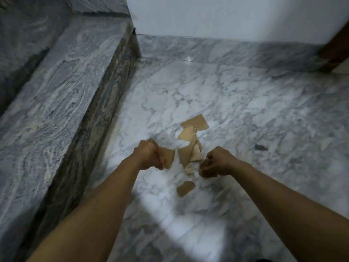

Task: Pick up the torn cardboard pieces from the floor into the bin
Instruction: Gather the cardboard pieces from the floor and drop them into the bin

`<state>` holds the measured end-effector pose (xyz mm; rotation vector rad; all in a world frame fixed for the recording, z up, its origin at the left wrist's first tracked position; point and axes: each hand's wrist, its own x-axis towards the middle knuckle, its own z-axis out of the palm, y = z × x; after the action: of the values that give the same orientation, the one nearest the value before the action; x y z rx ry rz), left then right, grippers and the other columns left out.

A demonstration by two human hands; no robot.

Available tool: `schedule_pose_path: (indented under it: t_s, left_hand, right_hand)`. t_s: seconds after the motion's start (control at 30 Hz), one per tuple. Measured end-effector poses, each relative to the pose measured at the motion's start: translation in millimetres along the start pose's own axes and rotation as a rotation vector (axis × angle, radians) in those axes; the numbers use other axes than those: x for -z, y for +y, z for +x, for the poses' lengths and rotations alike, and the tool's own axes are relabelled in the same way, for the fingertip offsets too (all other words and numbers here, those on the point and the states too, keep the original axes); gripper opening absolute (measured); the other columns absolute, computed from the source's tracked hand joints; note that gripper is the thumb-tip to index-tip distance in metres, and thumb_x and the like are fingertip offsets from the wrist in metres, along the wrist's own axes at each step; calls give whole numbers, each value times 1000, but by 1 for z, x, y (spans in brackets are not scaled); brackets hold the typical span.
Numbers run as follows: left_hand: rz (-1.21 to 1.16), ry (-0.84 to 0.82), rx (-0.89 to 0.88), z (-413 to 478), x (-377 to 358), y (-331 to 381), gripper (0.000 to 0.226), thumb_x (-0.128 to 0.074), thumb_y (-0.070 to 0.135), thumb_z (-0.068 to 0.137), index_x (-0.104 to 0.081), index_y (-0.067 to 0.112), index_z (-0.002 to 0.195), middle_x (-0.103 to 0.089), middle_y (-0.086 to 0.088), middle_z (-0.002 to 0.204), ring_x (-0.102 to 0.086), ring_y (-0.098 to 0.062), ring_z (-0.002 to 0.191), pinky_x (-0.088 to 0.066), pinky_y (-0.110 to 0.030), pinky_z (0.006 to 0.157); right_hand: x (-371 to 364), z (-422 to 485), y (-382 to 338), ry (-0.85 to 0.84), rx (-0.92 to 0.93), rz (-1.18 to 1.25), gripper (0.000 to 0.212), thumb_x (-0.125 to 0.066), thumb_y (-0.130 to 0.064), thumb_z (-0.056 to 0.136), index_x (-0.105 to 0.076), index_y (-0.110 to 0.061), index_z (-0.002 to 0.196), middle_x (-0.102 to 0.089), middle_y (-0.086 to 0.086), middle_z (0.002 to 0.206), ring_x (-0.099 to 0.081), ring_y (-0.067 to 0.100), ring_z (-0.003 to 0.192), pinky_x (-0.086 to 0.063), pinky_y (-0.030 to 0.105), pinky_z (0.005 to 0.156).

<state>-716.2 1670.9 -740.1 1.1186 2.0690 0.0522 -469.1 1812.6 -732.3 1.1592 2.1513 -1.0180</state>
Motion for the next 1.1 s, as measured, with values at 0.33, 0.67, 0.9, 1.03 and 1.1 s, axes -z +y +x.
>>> schedule_pose_path:
  t_s: [0.33, 0.67, 0.9, 1.03, 1.1]
  left_hand:
    - [168, 78, -231, 21, -24, -16, 40, -89, 31, 64, -59, 16, 85, -56, -1, 102, -57, -24, 90, -50, -35, 76]
    - [75, 237, -136, -1, -42, -33, 33, -78, 60, 70, -67, 29, 73, -54, 7, 93, -51, -15, 92, -51, -35, 72]
    - [100, 151, -161, -18, -10, -15, 31, -83, 51, 70, -67, 25, 73, -61, 10, 90, -57, -11, 84, -46, -30, 64]
    - [184, 69, -311, -8, -3, 1, 32, -89, 46, 62, -68, 22, 68, -47, 11, 129, -43, -14, 116, -48, -31, 88]
    - [284, 24, -333, 2, -13, 8, 34, -87, 45, 66, -65, 20, 72, -34, 8, 149, -32, -20, 132, -45, -37, 98]
  right_hand:
    - [-42, 14, -6, 149, -106, -74, 57, -80, -32, 63, -47, -21, 107, -53, 5, 106, -55, 28, 98, -53, 39, 81]
    - [-24, -2, 8, -36, 23, -176, 29, -80, -40, 79, -64, -16, 80, -66, 5, 95, -64, 22, 86, -51, 33, 71]
    - [-37, -24, -46, -116, 314, -377, 33, -83, -34, 79, -74, -18, 107, -63, 5, 118, -62, 24, 102, -55, 37, 84]
    - [-70, -14, -61, -13, 400, -558, 39, -77, -38, 82, -69, -18, 114, -57, 6, 121, -53, 26, 113, -53, 43, 88]
    - [-81, -15, -58, 101, 399, -555, 42, -75, -42, 82, -63, -18, 115, -60, 8, 116, -52, 28, 112, -51, 42, 86]
